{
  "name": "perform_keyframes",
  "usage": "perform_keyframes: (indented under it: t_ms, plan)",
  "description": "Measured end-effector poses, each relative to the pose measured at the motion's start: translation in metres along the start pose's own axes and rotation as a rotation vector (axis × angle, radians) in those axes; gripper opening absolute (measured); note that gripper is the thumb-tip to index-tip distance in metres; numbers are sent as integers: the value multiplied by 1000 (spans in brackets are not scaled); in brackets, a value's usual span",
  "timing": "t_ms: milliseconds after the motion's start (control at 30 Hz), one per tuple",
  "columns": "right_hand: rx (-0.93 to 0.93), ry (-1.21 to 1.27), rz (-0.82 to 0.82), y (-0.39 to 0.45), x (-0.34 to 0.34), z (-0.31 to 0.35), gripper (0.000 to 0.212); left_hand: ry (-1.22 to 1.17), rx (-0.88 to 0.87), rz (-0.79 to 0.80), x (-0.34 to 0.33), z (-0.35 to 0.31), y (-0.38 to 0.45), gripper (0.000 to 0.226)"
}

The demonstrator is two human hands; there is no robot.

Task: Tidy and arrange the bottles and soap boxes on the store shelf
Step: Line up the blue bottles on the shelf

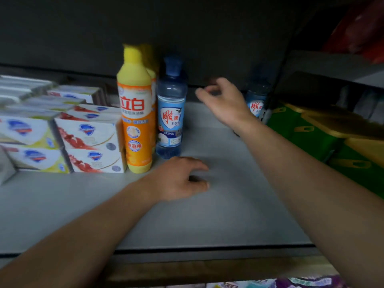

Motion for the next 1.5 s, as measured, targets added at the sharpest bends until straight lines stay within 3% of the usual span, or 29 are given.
perform_keyframes:
  t_ms: [167, 233, 333, 500, 667, 800, 933, 1167, 1300, 1400, 1500]
  plan:
    - [69, -51, 182, 6, -38, 39, 41, -88, 8, -10, 7, 4, -4, 40]
    - [98, -75, 178, 1, -45, 41, 31, -97, -8, -6, 6, 4, -3, 38]
    - [88, -27, 114, -10, -40, 37, 34, -131, -18, -41, 6, 5, -2, 34]
    - [17, 180, -4, -37, -7, 15, 39, -354, 60, -464, 22, 4, -5, 16]
    - [-11, 448, -204, -64, 14, -9, 33, -320, 107, -747, 31, 6, -8, 38]
    - [-124, 619, -284, -66, 21, -30, 23, -193, 146, -605, 24, 10, -2, 59]
    - [-260, 762, -296, -68, 18, -54, 18, -348, 159, -340, 16, 11, 2, 73]
    - [-415, 819, -292, -64, 19, -74, 27, -517, 221, -227, 11, 7, 8, 54]
    - [-531, 820, -148, -68, 8, -84, 39, -829, 322, -155, 8, 4, 5, 28]
    - [-590, 928, -32, -68, -2, -85, 44, -1274, 427, -66, 9, -5, 0, 33]
    - [-647, 1002, 94, -71, -12, -86, 43, -1579, 319, 52, 14, -16, -4, 30]
Point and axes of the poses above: each hand's wrist, its own y-axis towards the middle knuckle, its own x-axis out of the back of the hand, z = x × y, the point moved 3 cm from there along y, towards the middle knuckle, and after that the axes turned 8 degrees about y, right-handed, at the moved point
